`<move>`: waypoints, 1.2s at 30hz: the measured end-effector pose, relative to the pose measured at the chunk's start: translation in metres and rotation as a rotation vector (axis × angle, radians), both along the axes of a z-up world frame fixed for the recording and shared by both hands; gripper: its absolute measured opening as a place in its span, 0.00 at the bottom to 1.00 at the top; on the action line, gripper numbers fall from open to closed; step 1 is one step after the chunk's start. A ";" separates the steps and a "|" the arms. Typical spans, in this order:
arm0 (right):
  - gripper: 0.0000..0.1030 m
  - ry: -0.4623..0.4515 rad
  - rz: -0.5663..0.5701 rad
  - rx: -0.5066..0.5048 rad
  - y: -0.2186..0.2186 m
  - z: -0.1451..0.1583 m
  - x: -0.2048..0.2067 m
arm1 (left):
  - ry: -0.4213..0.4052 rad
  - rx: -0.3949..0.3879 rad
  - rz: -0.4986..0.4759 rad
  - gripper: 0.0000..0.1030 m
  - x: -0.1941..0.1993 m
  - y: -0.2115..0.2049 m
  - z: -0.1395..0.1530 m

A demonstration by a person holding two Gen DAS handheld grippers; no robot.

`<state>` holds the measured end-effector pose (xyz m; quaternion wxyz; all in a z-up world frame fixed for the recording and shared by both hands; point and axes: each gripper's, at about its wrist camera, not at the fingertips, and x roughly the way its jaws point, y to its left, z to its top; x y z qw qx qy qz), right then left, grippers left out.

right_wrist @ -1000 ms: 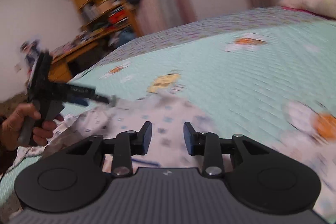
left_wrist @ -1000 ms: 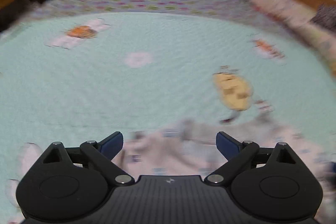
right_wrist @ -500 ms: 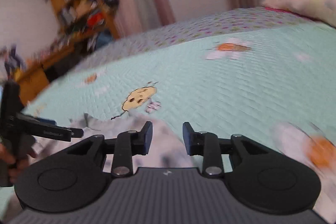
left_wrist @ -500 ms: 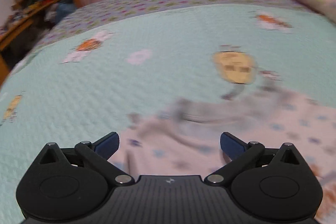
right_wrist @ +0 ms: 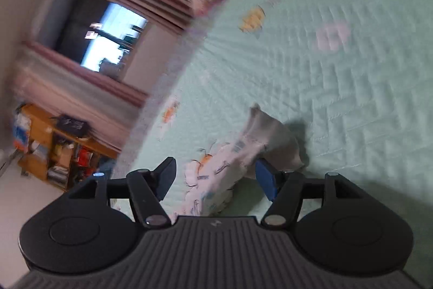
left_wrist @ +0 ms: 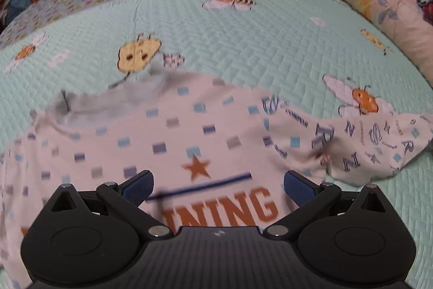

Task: Fold clothes

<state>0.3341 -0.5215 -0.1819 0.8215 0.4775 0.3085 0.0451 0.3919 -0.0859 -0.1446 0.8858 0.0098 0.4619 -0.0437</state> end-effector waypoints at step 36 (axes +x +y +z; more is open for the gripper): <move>0.45 -0.015 0.047 -0.230 -0.039 -0.014 0.054 | 0.052 0.074 -0.006 1.00 -0.020 0.004 -0.023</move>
